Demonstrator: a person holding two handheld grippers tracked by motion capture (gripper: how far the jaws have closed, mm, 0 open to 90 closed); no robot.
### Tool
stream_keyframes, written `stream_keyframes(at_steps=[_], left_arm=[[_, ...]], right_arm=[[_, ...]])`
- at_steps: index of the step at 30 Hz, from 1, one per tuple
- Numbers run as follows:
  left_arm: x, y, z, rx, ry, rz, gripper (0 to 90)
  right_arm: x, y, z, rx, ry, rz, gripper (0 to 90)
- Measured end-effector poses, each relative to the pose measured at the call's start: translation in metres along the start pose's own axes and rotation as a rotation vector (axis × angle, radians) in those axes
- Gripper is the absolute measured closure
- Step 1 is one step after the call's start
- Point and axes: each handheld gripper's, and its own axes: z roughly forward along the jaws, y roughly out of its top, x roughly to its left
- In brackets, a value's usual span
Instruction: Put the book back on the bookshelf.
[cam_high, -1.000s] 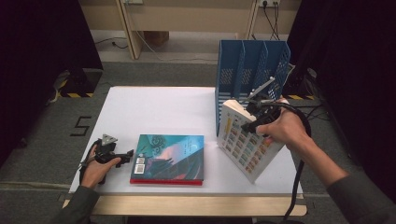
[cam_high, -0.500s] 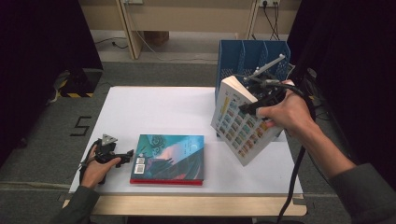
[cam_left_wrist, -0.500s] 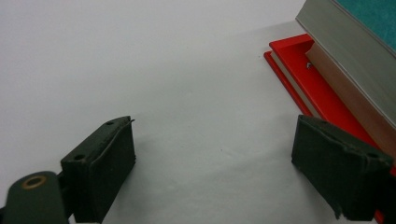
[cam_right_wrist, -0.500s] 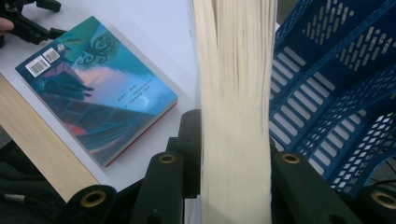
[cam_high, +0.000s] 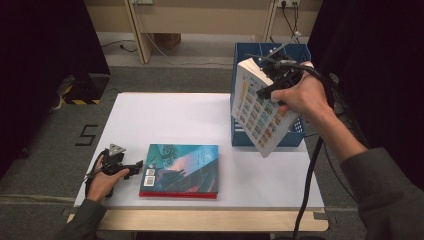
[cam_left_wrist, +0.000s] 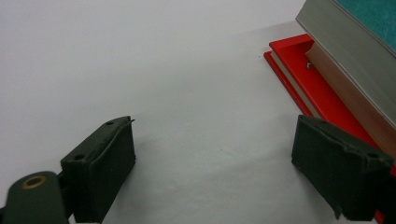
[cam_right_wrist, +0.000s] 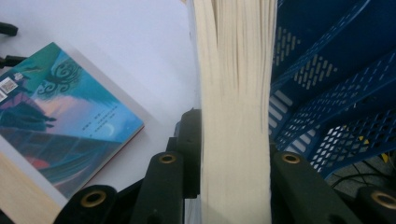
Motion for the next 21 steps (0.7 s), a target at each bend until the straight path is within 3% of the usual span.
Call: stream_keyframes(at_steps=[7,13,15,21], left_arm=[[0.0,0.0,0.0,0.0,0.0,0.0,12.1],[0.0,0.0,0.0,0.0,0.0,0.0,12.1],[0.0,0.0,0.0,-0.001,0.0,0.0,12.1],[0.0,0.0,0.0,0.001,-0.001,0.001,12.1]], right_arm=[[-0.019,0.015,0.01,0.0,-0.022,0.043,73.8],[-0.028,0.03,0.017,0.018,-0.075,0.05,73.8],[-0.035,0.044,0.022,0.014,-0.103,0.068,73.9],[-0.046,0.063,0.031,-0.006,-0.11,0.108,73.8]])
